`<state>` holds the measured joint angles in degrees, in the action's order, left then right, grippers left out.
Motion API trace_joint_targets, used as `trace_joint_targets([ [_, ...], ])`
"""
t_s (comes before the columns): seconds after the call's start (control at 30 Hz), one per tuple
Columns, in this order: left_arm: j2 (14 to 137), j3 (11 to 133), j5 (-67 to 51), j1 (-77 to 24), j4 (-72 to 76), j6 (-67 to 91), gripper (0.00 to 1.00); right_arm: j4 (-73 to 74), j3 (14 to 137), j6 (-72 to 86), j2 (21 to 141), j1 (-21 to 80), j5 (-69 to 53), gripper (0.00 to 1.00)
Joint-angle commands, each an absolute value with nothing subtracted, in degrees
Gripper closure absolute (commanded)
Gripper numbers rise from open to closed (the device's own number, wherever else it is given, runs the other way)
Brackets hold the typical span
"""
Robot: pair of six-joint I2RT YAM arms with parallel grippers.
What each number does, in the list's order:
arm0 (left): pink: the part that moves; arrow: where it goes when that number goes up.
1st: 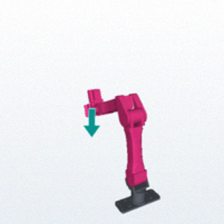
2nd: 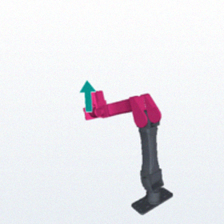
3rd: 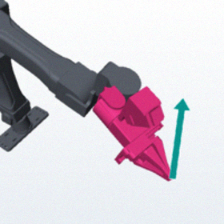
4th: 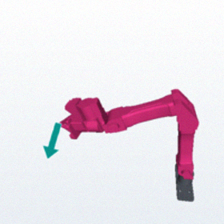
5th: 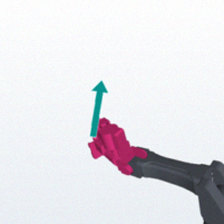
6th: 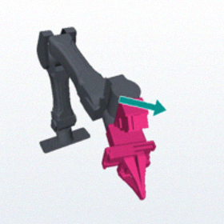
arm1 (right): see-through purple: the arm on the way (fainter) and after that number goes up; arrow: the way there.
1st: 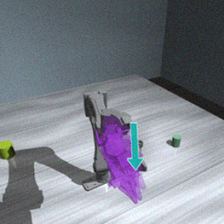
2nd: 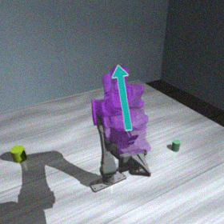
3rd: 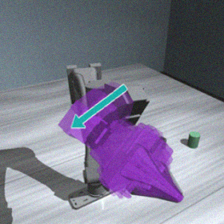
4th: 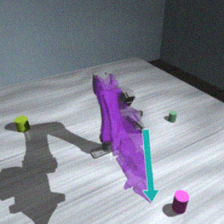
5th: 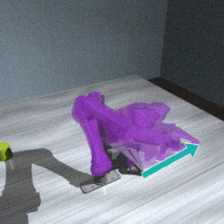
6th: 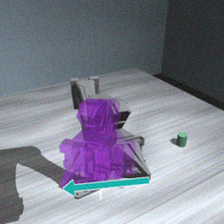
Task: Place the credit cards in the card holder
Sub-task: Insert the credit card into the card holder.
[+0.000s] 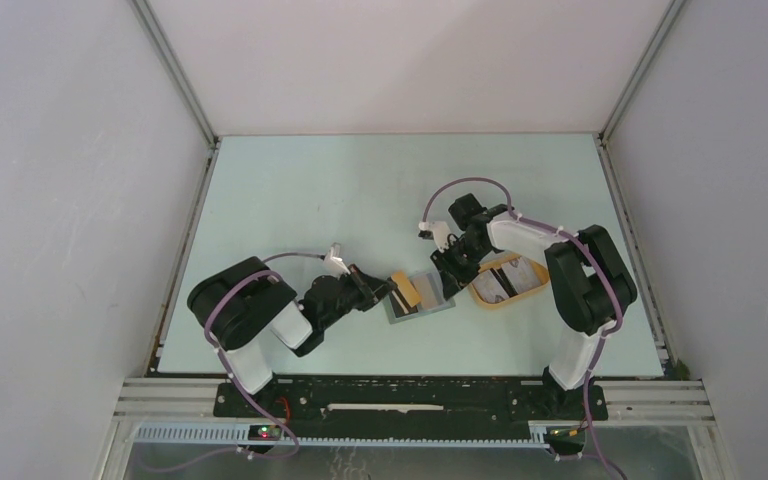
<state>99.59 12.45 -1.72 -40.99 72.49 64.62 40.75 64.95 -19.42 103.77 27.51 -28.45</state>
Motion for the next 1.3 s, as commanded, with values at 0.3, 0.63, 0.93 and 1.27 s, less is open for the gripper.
trace_joint_targets([
  [0.3,101.37,12.68,-2.45,-40.54,72.33,66.67,1.00,40.55,66.89,-18.11,105.19,27.33,-27.83,0.69],
  [0.63,103.48,13.34,-3.31,-40.58,72.27,68.29,1.00,40.50,67.10,-17.50,105.77,27.77,-27.25,0.69],
  [0.93,104.03,14.77,-4.47,-40.78,72.38,67.11,1.00,40.58,67.26,-17.31,105.91,27.77,-27.16,0.69],
  [1.27,106.10,14.83,-5.32,-40.82,77.74,66.74,1.00,40.87,67.41,-17.31,106.00,27.77,-27.39,0.69],
])
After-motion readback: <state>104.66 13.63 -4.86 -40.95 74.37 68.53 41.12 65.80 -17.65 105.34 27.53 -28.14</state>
